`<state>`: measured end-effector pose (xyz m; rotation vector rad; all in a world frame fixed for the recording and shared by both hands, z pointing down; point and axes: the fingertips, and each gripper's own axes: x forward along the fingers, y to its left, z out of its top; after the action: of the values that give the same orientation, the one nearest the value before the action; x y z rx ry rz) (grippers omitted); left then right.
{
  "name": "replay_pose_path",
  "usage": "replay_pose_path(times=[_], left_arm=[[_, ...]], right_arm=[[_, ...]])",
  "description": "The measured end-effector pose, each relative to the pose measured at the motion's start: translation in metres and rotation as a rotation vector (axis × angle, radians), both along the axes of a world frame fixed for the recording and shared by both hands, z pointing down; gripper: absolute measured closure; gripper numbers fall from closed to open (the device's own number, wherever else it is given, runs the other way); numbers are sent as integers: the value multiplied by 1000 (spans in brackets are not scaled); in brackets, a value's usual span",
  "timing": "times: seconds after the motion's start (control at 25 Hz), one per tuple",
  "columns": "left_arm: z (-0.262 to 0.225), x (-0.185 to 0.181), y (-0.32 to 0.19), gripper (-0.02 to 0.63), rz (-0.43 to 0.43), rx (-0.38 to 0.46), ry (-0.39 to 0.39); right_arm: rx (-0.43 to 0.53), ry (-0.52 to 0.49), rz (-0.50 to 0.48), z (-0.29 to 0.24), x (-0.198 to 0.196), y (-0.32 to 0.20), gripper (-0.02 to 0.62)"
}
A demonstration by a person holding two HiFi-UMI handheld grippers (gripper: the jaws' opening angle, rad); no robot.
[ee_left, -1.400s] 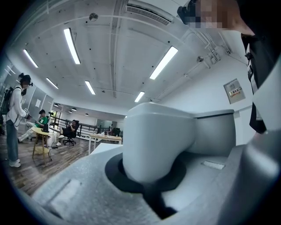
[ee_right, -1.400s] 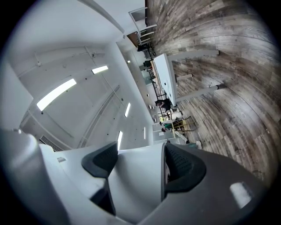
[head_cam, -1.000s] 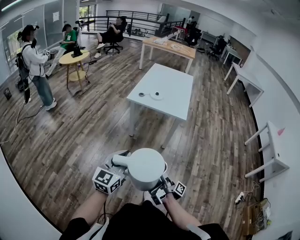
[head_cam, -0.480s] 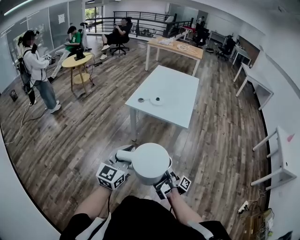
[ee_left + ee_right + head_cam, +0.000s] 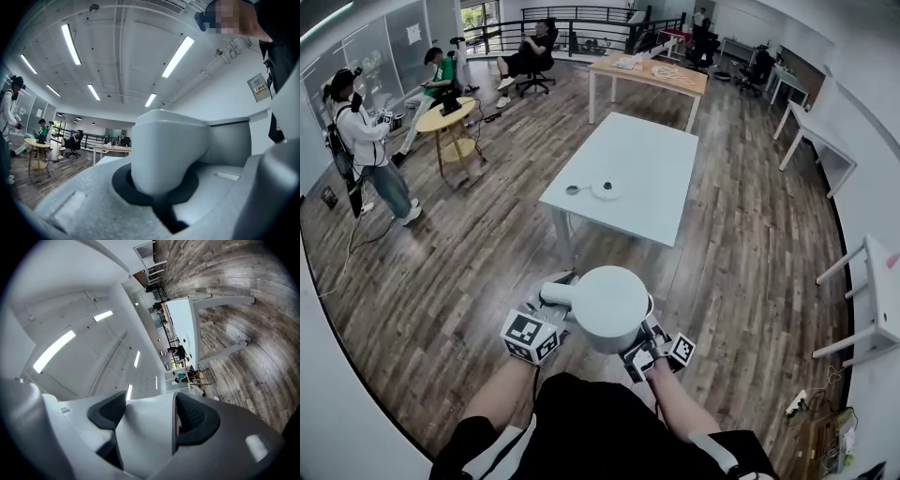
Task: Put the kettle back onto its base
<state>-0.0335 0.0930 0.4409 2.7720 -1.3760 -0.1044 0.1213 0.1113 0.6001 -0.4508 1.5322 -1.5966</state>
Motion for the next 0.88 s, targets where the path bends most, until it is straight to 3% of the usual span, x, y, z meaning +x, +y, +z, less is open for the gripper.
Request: replay_pose_path(times=[0.32,0.88], left_arm=[[3,2,-40,606,22,-9,-16],[2,-11,-159,606,83,-14,-14]], right_arm=[[-5,-23,23,4,-2,-35,256],[-19,-26,85,2,-16,-143,256]])
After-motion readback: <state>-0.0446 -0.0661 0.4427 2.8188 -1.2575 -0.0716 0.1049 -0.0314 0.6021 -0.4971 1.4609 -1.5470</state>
